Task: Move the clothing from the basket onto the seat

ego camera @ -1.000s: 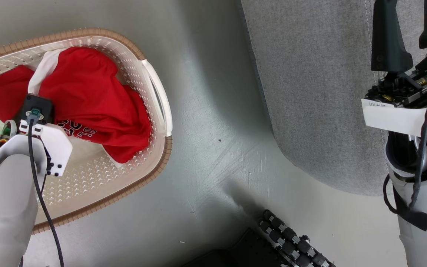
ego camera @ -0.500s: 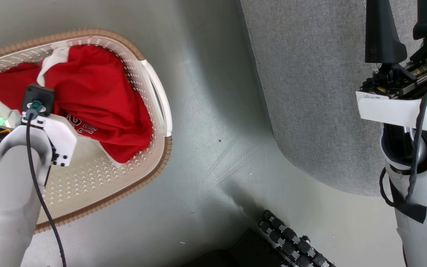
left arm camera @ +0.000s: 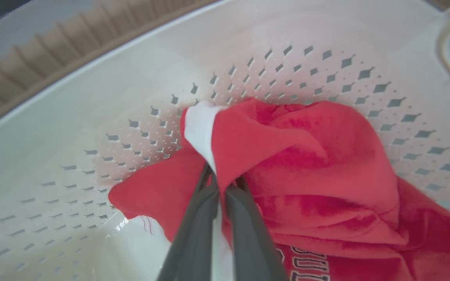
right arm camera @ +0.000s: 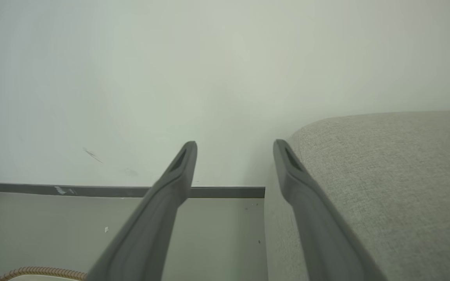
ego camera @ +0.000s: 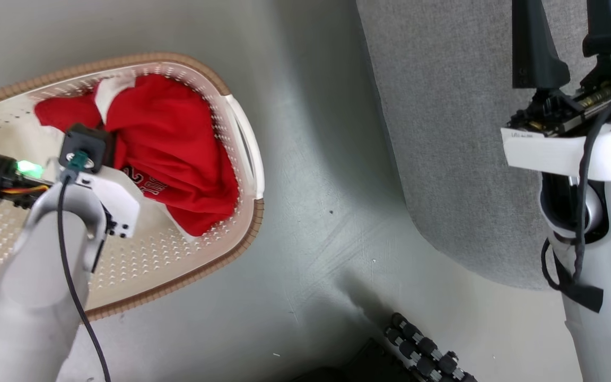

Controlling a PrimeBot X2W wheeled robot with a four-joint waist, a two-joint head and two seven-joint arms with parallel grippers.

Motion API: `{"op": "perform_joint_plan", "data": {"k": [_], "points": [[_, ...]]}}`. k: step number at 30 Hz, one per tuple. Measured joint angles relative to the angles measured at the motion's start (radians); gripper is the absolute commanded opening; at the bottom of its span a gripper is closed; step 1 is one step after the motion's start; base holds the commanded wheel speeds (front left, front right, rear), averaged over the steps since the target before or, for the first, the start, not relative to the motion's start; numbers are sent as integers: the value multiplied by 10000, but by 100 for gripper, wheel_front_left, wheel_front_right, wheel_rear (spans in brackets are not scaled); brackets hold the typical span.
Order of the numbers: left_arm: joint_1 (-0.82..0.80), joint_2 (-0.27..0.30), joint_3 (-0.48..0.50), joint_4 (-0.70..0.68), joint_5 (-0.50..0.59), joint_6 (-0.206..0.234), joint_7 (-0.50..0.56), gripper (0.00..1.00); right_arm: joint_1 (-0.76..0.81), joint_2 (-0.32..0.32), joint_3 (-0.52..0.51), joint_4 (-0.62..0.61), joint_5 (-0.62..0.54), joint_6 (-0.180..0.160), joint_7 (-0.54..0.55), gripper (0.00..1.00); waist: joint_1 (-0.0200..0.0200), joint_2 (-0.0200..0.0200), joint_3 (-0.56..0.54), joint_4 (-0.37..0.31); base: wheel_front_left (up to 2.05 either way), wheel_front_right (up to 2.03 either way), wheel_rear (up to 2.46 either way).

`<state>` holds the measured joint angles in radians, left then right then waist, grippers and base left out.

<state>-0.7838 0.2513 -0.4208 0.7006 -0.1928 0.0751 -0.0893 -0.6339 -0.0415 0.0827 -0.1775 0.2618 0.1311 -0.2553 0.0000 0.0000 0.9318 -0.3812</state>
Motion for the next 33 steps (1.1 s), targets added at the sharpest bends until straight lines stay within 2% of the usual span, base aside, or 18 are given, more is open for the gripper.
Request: {"op": "perform_joint_plan", "data": {"k": [12,25,33], "points": [[709,-132,-48,-1131,-178,-77,-685,0,-71,-6,-50,552,-525,0,0,100,0,0,-736,529,0,0,0],[1211,-226,-94,-2316,-309,-176,-882,0,145,-21,-123,986,-1116,0,0,100,0,0,-1717,1115,0,0,0],[1603,-230,255,-3076,-872,-288,-982,0,556,-23,-196,1327,-1406,0,0,100,0,0,-2470,1511,0,0,0]]}}
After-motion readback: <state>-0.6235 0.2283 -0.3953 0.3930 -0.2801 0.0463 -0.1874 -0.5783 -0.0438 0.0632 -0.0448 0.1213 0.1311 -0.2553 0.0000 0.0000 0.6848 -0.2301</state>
